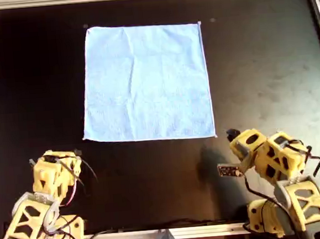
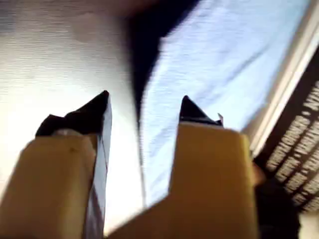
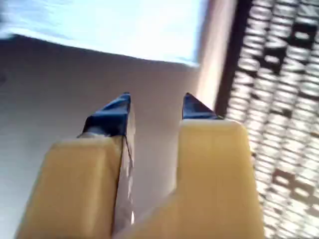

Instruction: Fold a cloth

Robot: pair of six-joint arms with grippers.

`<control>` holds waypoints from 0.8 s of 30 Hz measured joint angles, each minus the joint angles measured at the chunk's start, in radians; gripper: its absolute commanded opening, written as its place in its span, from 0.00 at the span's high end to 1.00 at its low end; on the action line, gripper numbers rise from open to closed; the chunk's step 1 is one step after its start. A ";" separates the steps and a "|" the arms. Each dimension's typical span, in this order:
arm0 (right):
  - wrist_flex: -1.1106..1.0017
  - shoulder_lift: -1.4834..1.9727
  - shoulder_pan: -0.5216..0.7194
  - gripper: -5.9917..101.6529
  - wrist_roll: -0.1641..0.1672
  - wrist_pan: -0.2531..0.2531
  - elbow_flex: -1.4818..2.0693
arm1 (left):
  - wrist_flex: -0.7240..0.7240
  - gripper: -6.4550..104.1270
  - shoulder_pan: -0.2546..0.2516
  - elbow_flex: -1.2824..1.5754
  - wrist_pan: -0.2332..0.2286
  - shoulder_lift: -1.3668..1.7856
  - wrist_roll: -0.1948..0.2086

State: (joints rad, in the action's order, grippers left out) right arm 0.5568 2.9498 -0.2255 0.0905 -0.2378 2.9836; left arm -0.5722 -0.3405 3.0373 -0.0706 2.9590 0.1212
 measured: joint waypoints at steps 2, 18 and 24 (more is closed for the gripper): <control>-0.023 -0.112 -0.028 0.56 0.002 0.000 -0.025 | 0.002 0.50 -0.006 0.000 0.000 -0.041 0.000; -0.067 -1.086 -0.037 0.33 -0.015 -0.117 -0.494 | 0.278 0.35 -0.008 -0.270 0.000 -0.693 0.000; -0.077 -1.223 -0.037 0.33 -0.015 -0.117 -0.597 | 0.299 0.35 -0.008 -0.483 -0.008 -1.035 -0.005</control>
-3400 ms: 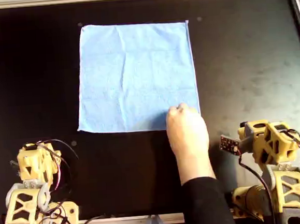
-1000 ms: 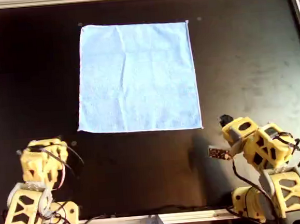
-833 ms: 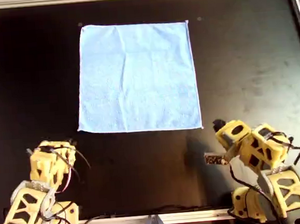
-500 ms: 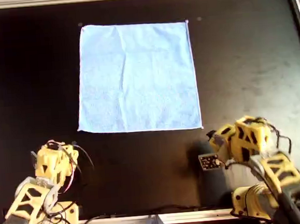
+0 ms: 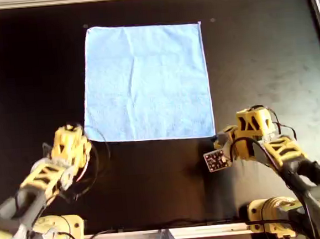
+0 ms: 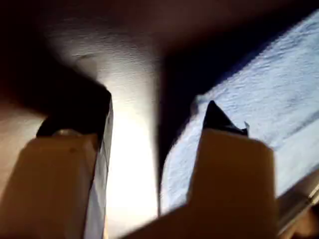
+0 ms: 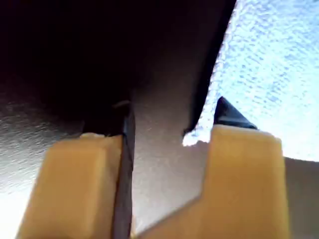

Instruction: Fold a cloth

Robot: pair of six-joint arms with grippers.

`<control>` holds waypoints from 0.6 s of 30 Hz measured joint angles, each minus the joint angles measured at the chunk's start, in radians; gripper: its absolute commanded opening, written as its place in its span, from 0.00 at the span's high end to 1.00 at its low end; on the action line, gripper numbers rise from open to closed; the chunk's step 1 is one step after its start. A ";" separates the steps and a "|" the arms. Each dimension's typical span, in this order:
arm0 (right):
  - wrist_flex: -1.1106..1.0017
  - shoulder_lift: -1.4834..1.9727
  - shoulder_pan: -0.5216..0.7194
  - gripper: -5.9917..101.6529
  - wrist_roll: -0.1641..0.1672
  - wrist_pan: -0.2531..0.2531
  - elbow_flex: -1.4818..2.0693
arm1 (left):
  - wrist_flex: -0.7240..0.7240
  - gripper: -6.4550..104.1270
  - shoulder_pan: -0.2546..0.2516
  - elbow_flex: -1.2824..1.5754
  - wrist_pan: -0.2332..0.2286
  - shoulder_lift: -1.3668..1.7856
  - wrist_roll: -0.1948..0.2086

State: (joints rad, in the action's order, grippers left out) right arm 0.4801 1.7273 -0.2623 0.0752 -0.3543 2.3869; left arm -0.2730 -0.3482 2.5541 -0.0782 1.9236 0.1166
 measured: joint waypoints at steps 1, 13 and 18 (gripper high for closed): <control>0.000 -0.023 0.000 0.33 0.000 0.000 -0.021 | 0.006 0.35 -0.002 -0.026 -0.002 -0.034 0.003; 0.000 -0.204 -0.009 0.33 -0.077 0.021 -0.207 | 0.012 0.35 -0.002 -0.106 -0.002 -0.120 -0.002; 0.000 -0.207 -0.055 0.32 -0.095 0.169 -0.235 | 0.014 0.35 -0.002 -0.140 -0.003 -0.169 -0.002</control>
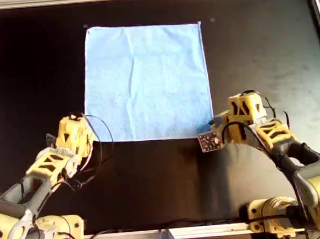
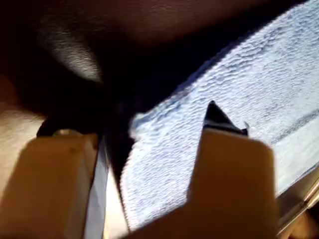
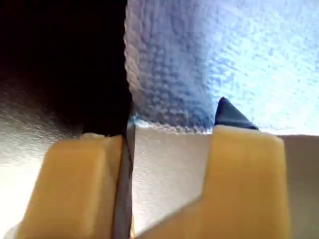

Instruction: Fold a cloth

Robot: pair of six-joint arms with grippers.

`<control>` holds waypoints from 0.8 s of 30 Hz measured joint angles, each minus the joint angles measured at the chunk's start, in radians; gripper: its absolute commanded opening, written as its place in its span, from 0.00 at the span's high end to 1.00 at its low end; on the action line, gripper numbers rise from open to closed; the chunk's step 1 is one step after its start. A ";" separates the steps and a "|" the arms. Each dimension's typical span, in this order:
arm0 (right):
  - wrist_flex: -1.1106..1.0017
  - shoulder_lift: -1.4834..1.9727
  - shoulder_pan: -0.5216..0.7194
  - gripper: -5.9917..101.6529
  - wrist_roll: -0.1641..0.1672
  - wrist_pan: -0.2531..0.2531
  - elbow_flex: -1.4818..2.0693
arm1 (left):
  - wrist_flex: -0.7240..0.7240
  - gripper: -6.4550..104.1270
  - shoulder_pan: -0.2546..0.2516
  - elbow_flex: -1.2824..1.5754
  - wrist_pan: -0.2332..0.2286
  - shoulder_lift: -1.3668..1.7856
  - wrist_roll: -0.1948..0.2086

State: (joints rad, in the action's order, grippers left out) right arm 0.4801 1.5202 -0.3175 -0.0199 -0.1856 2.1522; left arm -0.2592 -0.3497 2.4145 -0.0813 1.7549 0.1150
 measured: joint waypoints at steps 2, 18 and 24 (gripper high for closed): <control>-0.002 0.000 -0.044 0.32 0.006 0.051 -0.003 | 0.000 0.35 0.000 -0.028 -0.002 -0.032 0.000; -0.002 -0.034 -0.086 0.33 -0.003 0.069 -0.049 | 0.002 0.36 0.000 -0.080 -0.003 -0.086 -0.002; -0.002 -0.054 -0.094 0.33 -0.003 0.072 -0.080 | 0.002 0.36 0.000 -0.080 -0.002 -0.086 -0.002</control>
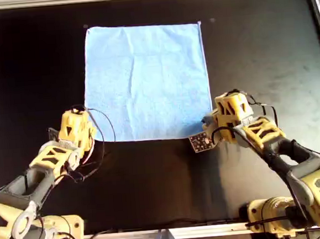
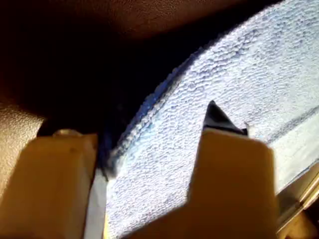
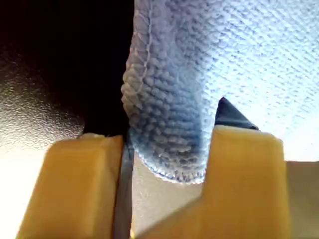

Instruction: Fold a cloth

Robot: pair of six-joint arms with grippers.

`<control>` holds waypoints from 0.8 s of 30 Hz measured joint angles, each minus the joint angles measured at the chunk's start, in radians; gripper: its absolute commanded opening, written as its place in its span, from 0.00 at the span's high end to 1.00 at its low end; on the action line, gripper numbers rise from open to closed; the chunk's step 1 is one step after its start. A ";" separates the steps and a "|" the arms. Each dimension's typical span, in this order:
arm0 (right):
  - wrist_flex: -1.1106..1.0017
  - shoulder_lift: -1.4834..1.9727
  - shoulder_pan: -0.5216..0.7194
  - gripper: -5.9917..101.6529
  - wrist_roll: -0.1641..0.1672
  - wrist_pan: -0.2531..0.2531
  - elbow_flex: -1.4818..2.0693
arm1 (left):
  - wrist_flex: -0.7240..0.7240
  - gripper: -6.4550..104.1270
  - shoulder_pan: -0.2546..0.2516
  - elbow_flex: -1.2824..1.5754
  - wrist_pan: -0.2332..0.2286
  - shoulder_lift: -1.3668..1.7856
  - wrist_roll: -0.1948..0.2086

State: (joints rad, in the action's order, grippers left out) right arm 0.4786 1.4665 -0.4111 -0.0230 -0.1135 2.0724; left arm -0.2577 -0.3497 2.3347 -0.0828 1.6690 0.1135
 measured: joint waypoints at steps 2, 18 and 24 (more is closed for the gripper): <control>0.000 0.000 0.000 0.33 0.000 0.000 0.000 | 0.000 0.36 0.000 0.000 0.000 0.000 -0.002; -0.005 0.000 0.000 0.76 0.000 -0.002 0.000 | 0.000 0.81 0.000 -0.008 0.000 0.005 -0.002; -0.005 0.000 0.000 0.94 0.000 -0.002 0.000 | 0.000 0.96 0.000 -0.040 0.000 -0.002 0.009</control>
State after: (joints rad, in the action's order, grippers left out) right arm 0.4740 1.4665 -0.4111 -0.0230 -0.1150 2.0724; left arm -0.2577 -0.3497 2.2948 -0.0828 1.6674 0.1227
